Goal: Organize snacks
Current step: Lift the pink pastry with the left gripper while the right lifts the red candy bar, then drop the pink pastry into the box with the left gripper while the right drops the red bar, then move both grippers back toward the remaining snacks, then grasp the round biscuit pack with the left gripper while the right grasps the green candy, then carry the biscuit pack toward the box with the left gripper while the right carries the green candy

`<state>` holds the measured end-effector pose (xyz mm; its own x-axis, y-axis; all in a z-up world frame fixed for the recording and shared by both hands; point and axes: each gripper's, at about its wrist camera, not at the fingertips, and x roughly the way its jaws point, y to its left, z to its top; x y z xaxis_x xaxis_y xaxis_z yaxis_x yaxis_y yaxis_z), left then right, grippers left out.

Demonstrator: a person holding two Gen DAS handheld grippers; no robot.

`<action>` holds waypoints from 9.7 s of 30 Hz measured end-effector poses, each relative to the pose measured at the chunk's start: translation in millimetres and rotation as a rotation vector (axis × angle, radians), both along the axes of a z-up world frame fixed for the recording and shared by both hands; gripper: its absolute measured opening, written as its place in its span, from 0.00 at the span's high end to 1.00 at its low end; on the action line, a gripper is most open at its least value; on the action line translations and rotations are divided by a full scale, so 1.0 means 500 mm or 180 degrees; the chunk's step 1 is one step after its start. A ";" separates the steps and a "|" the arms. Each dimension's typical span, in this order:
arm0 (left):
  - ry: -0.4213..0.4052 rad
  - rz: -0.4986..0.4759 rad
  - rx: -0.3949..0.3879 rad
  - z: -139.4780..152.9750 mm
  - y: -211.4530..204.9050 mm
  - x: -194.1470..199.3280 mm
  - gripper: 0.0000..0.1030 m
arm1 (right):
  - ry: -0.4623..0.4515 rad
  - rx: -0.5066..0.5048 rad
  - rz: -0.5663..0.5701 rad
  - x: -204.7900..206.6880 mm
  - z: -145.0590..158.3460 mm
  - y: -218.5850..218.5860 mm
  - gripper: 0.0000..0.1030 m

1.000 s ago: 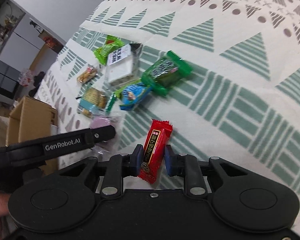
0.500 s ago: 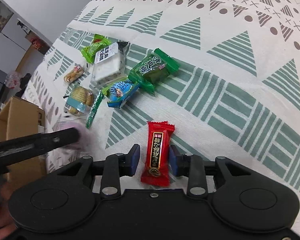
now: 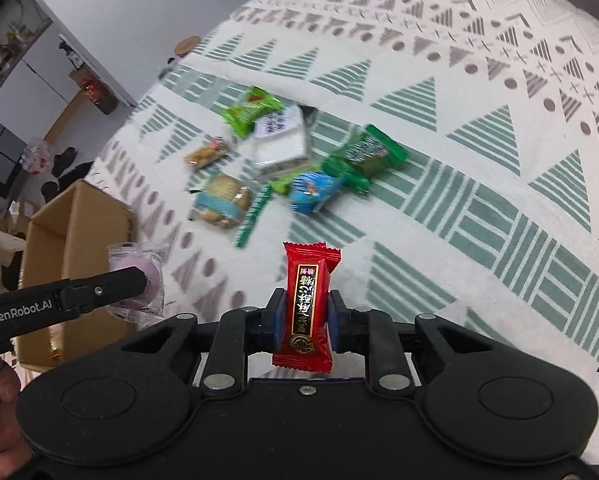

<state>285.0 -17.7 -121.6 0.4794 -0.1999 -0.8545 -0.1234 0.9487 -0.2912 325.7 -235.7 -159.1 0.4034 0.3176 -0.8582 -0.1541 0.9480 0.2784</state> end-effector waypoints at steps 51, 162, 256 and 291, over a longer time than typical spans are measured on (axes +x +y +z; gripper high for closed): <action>0.0416 0.0905 0.0326 -0.096 0.005 -0.108 0.39 | -0.0030 0.0360 0.0217 -0.088 -0.018 0.013 0.79; -0.0305 0.1089 0.0228 0.133 0.236 -0.158 0.01 | -0.0579 0.0294 0.0261 -0.107 0.136 0.196 0.18; 0.0107 0.0939 0.0120 -0.068 -0.025 0.146 0.56 | -0.0251 0.0642 -0.0779 0.128 -0.044 -0.059 0.73; -0.0337 0.0812 0.0228 0.083 0.056 -0.047 0.56 | -0.0686 0.0733 -0.0187 -0.031 0.097 0.060 0.73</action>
